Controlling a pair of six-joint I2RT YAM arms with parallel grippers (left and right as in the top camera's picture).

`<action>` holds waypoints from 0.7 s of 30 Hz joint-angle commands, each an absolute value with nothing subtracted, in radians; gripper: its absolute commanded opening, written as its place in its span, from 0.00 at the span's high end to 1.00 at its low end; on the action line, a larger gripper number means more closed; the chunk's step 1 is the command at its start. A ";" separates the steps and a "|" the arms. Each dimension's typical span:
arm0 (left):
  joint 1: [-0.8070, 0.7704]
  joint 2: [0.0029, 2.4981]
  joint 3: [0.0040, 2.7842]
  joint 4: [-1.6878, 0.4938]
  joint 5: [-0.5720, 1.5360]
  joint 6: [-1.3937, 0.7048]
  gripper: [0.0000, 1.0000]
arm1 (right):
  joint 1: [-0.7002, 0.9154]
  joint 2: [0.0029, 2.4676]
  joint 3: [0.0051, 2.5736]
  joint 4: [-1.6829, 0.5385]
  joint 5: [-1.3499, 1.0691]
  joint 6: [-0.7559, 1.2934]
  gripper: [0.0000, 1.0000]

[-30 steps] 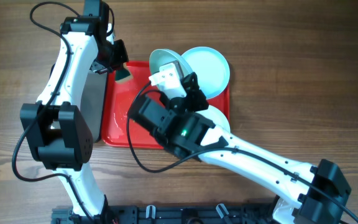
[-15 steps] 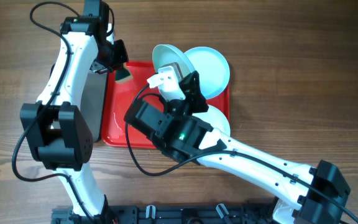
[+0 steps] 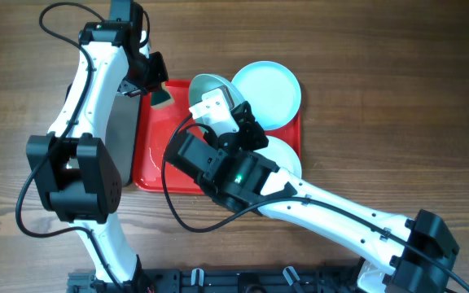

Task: Clean dirty plates on tray and stack at the side
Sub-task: 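Lift the cleaned plate with the right gripper and carry it right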

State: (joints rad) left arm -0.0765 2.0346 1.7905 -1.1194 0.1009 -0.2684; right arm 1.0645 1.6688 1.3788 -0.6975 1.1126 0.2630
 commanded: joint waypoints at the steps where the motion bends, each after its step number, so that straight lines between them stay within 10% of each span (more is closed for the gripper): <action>1: -0.069 2.025 1.799 -1.123 0.088 -0.278 0.96 | 1.066 1.649 1.380 -0.702 1.090 0.270 0.96; 8: -0.069 2.025 1.799 -1.124 0.088 -0.278 0.96 | 0.918 1.630 1.380 -0.731 0.601 0.348 0.96; 21: -0.105 2.025 1.799 -1.157 0.107 -0.356 0.96 | 0.162 1.470 1.377 -0.823 -0.062 0.367 0.96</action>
State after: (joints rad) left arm -0.0788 2.0342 1.7905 -1.1534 0.1017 -0.3248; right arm 0.3008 1.4799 1.3788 -0.7925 0.0769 0.3393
